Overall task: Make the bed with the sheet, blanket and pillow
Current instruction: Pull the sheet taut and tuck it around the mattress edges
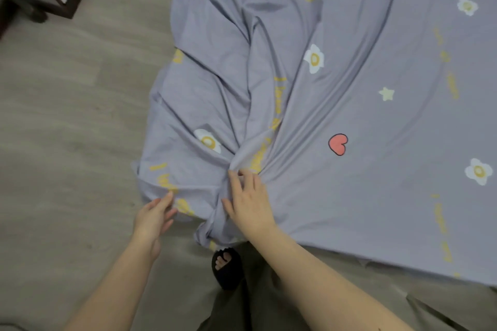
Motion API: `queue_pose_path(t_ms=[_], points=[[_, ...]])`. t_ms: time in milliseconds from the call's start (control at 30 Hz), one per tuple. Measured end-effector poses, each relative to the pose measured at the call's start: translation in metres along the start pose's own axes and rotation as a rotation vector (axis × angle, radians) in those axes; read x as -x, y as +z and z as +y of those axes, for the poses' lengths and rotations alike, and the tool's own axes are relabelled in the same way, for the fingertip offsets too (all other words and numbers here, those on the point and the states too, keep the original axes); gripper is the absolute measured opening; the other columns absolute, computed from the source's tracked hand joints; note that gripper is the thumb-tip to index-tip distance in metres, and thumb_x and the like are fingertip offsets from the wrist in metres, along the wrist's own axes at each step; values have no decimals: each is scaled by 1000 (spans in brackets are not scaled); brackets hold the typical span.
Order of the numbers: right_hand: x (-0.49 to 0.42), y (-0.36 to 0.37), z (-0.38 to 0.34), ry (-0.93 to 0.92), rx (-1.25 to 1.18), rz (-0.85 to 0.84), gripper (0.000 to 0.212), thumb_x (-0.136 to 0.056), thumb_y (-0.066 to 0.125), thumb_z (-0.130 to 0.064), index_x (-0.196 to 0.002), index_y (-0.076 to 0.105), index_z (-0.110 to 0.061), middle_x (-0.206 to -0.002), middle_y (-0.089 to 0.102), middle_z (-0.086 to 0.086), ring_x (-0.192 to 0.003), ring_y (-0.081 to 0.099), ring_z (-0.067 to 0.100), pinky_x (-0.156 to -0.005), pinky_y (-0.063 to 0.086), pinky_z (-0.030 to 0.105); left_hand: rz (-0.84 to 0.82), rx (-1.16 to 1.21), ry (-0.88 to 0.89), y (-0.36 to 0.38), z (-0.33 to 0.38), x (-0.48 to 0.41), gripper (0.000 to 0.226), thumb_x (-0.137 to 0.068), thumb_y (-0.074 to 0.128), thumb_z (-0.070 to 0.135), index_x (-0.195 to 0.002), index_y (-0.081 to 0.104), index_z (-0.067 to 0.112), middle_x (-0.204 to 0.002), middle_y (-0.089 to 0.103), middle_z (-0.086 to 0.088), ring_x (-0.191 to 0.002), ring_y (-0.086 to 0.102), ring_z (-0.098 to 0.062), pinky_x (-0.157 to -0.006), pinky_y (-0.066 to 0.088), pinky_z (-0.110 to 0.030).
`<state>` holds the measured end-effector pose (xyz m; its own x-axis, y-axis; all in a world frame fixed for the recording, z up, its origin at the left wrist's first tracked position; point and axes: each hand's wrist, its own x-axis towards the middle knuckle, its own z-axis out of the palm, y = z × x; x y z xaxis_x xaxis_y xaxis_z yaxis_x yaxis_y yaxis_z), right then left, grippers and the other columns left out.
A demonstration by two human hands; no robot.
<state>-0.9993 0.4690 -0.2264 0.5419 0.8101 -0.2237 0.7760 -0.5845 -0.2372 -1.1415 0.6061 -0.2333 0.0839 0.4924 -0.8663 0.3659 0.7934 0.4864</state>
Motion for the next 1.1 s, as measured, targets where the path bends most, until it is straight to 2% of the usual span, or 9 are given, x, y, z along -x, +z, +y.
queue_pose_path(t_ms=[100, 233, 367, 567, 700, 800, 900, 1000, 1100], points=[[-16, 7, -9, -5, 126, -115, 75, -75, 67, -50, -137, 48, -14, -133, 53, 9, -117, 51, 29, -98, 42, 43, -30, 58, -39, -4, 8, -7, 37, -96, 54, 27, -127, 54, 6, -128, 57, -11, -126, 52, -28, -98, 37, -34], [-41, 14, -19, 180, 64, -364, 27, -88, 46, -8, -113, 56, -8, -113, 61, 11, -124, 37, 30, -108, 20, 51, -64, 50, -82, -2, 12, -15, 42, -95, 53, 34, -130, 54, 9, -125, 57, -8, -123, 53, -24, -101, 36, -35], [-52, 9, -57, -11, -99, -348, 18, -85, 54, -22, -98, 61, -12, -101, 66, 9, -112, 43, 30, -90, 30, 45, -113, 0, -148, 8, 21, -17, 21, -92, 58, 38, -92, 64, 18, -90, 68, 4, -88, 62, -13, -79, 47, -29], [-45, 6, -106, -23, -969, -543, 5, -93, 50, -12, -93, 52, -8, -93, 61, 18, -80, 55, 27, -73, 45, 37, -34, 59, -243, 10, 56, -34, 16, -91, 61, 20, -82, 63, 7, -48, 66, -4, -40, 62, -14, -46, 52, -23], [-56, 6, -97, 121, -1001, -619, 12, -92, 55, -35, -93, 56, -23, -87, 61, -5, -76, 52, 5, -70, 43, 17, 154, 200, -119, -20, 75, -51, 21, -101, 44, 16, -101, 58, 1, -70, 71, -8, -51, 64, -18, -44, 53, -25], [-72, 4, -87, 271, -908, -362, 21, -87, 64, -36, -101, 58, -21, -97, 64, 0, -90, 60, 12, -83, 48, 26, 437, 166, 21, -64, 81, -69, 36, -100, 45, 25, -128, 51, 3, -119, 58, -17, -97, 62, -33, -81, 56, -49], [-91, 4, -77, 389, -698, -92, 45, -81, 71, -34, -116, 56, -9, -115, 51, 7, -108, 51, 21, -97, 40, 26, 620, 95, 95, -109, 90, -75, 39, -96, 48, 36, -121, 54, 7, -109, 52, -12, -101, 54, -30, -92, 43, -67], [-108, 8, -82, 506, -539, -189, 71, -80, 68, -50, -133, 46, -8, -131, 36, 11, -123, 40, 28, -109, 32, 33, 553, -72, 196, -145, 105, -76, 61, -79, 51, 67, -100, 59, 10, -98, 57, -12, -87, 56, -28, -78, 50, -59], [-122, 17, -106, 538, -531, -360, 83, -80, 66, -56, -142, 35, -12, -139, 31, 11, -129, 36, 32, -111, 30, 36, 226, -529, 219, -167, 120, -78, 73, -52, 67, 74, -90, 58, 12, -81, 64, -9, -70, 60, -25, -58, 48, -36]])
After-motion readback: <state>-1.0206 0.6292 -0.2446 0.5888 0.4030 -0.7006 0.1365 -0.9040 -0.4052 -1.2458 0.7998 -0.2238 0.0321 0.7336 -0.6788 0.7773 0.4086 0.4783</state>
